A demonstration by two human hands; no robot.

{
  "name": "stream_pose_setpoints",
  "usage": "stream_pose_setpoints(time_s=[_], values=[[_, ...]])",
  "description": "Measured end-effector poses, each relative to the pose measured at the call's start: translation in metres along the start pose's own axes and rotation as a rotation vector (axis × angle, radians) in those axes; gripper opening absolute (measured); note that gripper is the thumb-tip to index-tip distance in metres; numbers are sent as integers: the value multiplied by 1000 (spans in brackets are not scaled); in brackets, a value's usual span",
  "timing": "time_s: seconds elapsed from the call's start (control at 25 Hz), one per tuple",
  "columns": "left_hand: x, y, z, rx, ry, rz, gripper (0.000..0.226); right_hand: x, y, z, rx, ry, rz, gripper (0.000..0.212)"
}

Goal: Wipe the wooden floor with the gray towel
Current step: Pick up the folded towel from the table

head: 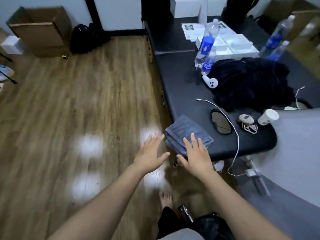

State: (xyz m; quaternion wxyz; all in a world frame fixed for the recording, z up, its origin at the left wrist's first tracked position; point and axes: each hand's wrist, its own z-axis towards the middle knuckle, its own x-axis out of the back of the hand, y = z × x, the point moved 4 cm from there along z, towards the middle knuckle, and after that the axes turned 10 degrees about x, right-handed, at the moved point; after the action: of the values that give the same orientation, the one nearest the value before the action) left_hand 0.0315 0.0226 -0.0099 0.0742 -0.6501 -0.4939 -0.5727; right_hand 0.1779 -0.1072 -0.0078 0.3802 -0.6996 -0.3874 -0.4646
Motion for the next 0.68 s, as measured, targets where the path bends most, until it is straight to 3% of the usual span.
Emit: stream_pose_setpoints(time_s=[0.12,0.24,0.44,0.6,0.68], values=[[-45,18,52,158,-135,-261,75,-16,51,35,-116,4,132,73],[-87,34,102,293,-212,-499,70,-34,86,77,-114,-35,156,71],[-132,33,159,608,-230,-869,70,-54,121,123,-213,-61,258,74],[-155,23,175,806,-216,-1053,94,-62,135,138,-329,-24,293,90],[-162,17,175,915,-232,-1086,84,-62,139,144,-392,-17,278,90]])
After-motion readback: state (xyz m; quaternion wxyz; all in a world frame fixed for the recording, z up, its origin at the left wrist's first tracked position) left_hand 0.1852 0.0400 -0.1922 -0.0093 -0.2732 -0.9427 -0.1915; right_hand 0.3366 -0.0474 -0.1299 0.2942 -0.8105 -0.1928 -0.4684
